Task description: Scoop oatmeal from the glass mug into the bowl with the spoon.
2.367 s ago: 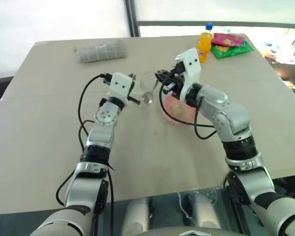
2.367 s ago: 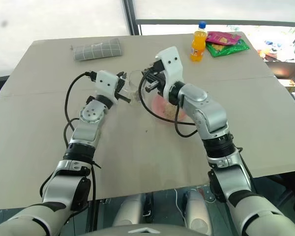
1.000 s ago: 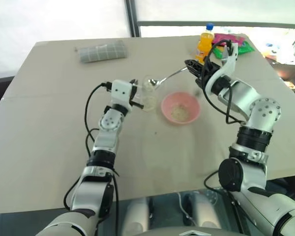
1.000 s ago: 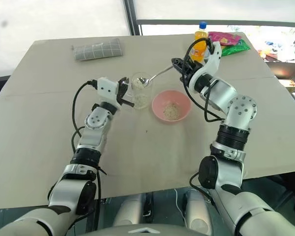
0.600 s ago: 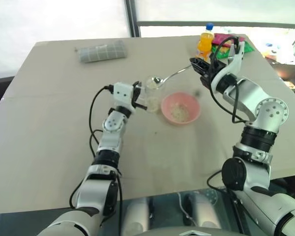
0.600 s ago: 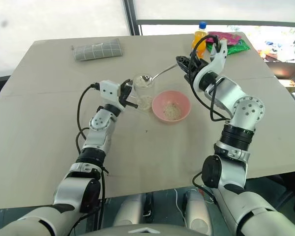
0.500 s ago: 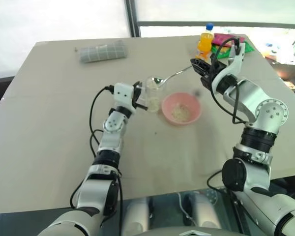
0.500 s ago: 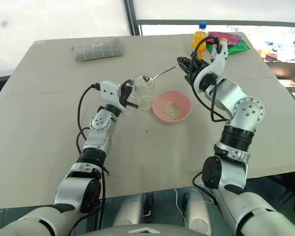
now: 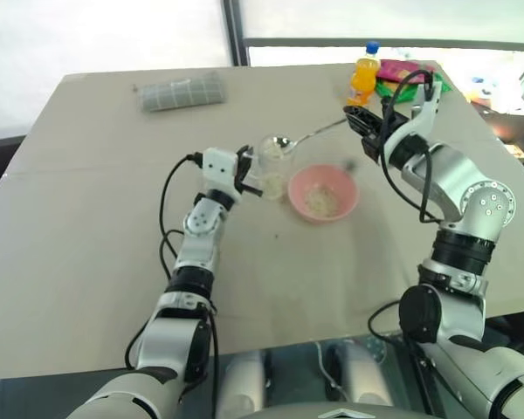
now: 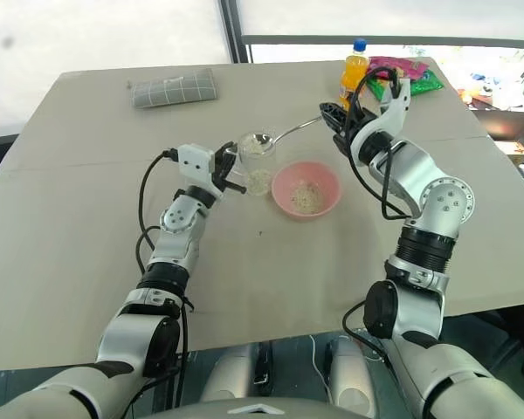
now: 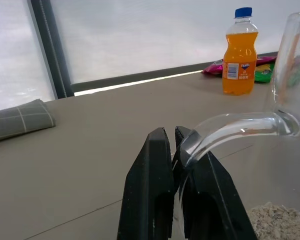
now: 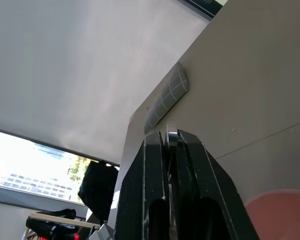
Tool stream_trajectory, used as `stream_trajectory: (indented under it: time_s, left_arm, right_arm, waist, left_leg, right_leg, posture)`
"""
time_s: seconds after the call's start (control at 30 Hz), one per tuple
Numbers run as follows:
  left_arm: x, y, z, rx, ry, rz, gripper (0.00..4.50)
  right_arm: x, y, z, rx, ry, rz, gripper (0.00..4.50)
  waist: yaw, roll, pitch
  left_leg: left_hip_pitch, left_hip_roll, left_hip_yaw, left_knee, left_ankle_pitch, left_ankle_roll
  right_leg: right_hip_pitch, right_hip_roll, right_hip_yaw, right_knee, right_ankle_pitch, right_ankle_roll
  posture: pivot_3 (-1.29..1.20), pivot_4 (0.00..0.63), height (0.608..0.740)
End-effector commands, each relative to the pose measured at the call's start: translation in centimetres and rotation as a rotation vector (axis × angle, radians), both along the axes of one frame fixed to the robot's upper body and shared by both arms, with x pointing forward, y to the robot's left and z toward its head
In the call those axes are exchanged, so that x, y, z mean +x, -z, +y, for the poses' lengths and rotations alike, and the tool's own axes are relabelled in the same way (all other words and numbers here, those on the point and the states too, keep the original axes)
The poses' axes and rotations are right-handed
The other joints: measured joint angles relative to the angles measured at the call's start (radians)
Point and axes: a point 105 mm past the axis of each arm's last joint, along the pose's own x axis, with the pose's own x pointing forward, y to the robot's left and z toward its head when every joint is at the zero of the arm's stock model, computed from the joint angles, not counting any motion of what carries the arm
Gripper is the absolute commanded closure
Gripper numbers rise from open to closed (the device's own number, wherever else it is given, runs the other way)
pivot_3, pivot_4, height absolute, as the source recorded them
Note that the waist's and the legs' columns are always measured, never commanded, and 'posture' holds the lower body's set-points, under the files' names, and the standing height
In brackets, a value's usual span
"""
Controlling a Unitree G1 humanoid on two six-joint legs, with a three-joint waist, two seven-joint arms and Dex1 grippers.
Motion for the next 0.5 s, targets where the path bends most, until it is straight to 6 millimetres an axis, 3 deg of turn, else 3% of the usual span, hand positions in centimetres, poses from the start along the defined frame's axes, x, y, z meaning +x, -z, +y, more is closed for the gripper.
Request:
stream_trajectory:
  time_s: [0.03,0.5]
  left_arm:
    - [0.0,-1.2,0.6,-0.027,-0.012,-0.048,4.45]
    - [0.3,-0.2,0.2,-0.014,0.0,-0.02,4.45]
  right_arm:
    - [0.0,-0.4,-1.4,0.01,0.058,-0.008,4.5]
    - [-1.2,-0.8,-3.0,0.041,0.085,-0.025,4.5]
  waist:
    - [0.0,0.0,0.0]
    - [0.0,0.0,0.0]
  left_leg:
    - [0.0,0.0,0.0,0.0,0.0,0.0]
    - [0.0,0.0,0.0,0.0,-0.001,0.001]
  right_leg:
    - [0.0,0.0,0.0,0.0,0.0,0.0]
    - [0.0,0.0,0.0,0.0,0.0,0.0]
  posture:
    - [0.0,0.15,0.718]
    - [0.0,0.15,0.718]
